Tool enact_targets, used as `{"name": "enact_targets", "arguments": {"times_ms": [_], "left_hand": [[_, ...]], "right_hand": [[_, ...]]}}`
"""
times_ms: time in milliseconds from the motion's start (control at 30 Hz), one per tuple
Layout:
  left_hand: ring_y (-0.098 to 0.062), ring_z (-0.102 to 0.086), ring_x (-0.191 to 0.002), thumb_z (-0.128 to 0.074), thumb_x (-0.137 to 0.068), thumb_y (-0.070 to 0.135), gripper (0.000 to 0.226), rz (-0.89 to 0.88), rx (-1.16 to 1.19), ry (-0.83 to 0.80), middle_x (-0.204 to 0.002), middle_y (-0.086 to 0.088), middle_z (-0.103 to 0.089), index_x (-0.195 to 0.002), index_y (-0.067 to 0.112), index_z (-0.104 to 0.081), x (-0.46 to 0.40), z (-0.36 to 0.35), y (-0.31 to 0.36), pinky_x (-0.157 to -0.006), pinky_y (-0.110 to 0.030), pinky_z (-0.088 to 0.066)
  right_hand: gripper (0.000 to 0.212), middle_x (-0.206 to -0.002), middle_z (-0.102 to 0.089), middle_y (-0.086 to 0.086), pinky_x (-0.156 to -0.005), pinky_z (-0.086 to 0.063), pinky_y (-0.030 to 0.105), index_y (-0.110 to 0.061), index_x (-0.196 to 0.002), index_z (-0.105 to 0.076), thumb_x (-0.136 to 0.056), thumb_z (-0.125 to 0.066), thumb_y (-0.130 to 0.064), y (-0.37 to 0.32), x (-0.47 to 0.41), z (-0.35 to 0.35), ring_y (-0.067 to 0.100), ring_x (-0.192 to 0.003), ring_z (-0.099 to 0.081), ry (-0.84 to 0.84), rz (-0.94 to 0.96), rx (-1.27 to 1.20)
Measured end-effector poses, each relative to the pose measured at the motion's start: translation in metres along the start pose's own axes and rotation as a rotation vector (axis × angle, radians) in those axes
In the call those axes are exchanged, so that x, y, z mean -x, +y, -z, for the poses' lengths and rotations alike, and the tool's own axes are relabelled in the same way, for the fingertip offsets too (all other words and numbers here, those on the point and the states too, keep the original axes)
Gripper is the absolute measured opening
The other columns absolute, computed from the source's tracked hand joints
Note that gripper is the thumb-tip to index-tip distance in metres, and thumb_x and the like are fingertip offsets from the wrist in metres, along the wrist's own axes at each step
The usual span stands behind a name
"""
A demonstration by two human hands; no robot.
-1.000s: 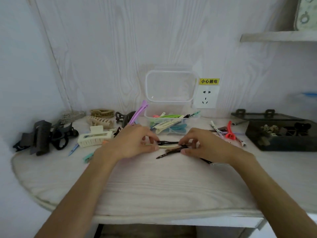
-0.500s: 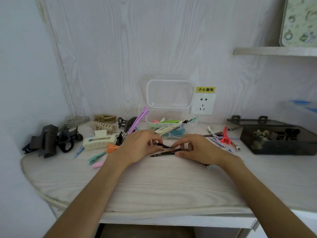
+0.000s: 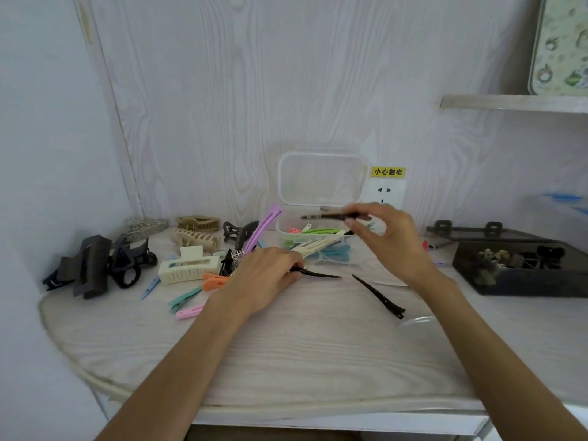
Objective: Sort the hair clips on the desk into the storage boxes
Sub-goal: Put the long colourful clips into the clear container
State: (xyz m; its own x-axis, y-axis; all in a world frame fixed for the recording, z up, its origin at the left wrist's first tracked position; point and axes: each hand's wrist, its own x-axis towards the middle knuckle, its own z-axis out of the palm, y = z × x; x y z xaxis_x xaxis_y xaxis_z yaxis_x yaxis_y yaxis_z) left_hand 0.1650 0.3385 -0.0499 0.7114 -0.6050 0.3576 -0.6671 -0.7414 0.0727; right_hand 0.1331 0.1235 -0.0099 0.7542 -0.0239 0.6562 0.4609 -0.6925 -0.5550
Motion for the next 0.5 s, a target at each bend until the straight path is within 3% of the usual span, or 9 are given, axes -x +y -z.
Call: {"name": "enact_targets", "arguments": {"times_ms": [67, 167, 267, 400, 500], "left_hand": [[-0.016, -0.056, -0.099, -0.047, -0.095, 0.035, 0.024, -0.023, 0.016, 0.021, -0.110, 0.003, -0.062, -0.114, 0.025, -0.057, 0.001, 0.001, 0.002, -0.074, -0.028, -0.041], [-0.010, -0.053, -0.097, -0.047, -0.095, 0.035, 0.022, -0.023, 0.090, 0.086, -0.107, 0.008, -0.061, -0.112, 0.025, -0.058, 0.003, 0.008, 0.003, -0.072, -0.025, -0.039], [-0.007, -0.055, -0.091, -0.052, -0.092, 0.035, 0.021, 0.055, 0.162, 0.298, -0.101, 0.009, -0.063, -0.109, 0.028, -0.062, 0.005, 0.016, 0.002, -0.069, -0.026, -0.044], [-0.013, -0.060, -0.086, -0.060, -0.088, 0.033, 0.022, 0.177, 0.046, 0.594, -0.095, 0.006, -0.071, -0.106, 0.024, -0.068, -0.010, 0.023, 0.007, -0.061, -0.021, -0.038], [-0.020, -0.060, -0.087, -0.061, -0.088, 0.031, 0.022, 0.235, 0.038, 0.557, -0.096, 0.001, -0.073, -0.105, 0.021, -0.071, -0.030, 0.023, 0.016, -0.067, -0.028, -0.040]], "right_hand": [[0.023, -0.099, -0.066, -0.013, -0.085, -0.040, 0.015, -0.021, -0.109, -0.068, -0.088, -0.061, -0.018, -0.001, -0.015, -0.011, 0.007, -0.095, -0.055, 0.063, 0.027, 0.132], [0.027, -0.114, -0.068, -0.002, -0.099, -0.038, 0.031, -0.021, -0.115, -0.065, -0.090, -0.057, -0.017, 0.011, -0.028, -0.028, 0.018, -0.112, -0.055, -0.081, 0.029, 0.301], [0.028, -0.118, -0.065, -0.004, -0.103, -0.036, 0.033, -0.024, -0.117, -0.063, -0.089, -0.058, -0.022, 0.016, -0.024, -0.023, 0.017, -0.117, -0.050, -0.068, -0.011, 0.286], [0.013, -0.089, -0.068, -0.008, -0.074, -0.047, 0.023, -0.026, -0.097, -0.068, -0.084, -0.065, -0.025, 0.006, -0.013, 0.016, 0.009, -0.082, -0.058, -0.002, -0.097, 0.098], [0.014, -0.078, -0.067, -0.007, -0.066, -0.047, 0.020, -0.024, -0.085, -0.069, -0.075, -0.073, -0.031, 0.001, 0.004, 0.042, 0.007, -0.070, -0.059, -0.342, -0.242, 0.114]]}}
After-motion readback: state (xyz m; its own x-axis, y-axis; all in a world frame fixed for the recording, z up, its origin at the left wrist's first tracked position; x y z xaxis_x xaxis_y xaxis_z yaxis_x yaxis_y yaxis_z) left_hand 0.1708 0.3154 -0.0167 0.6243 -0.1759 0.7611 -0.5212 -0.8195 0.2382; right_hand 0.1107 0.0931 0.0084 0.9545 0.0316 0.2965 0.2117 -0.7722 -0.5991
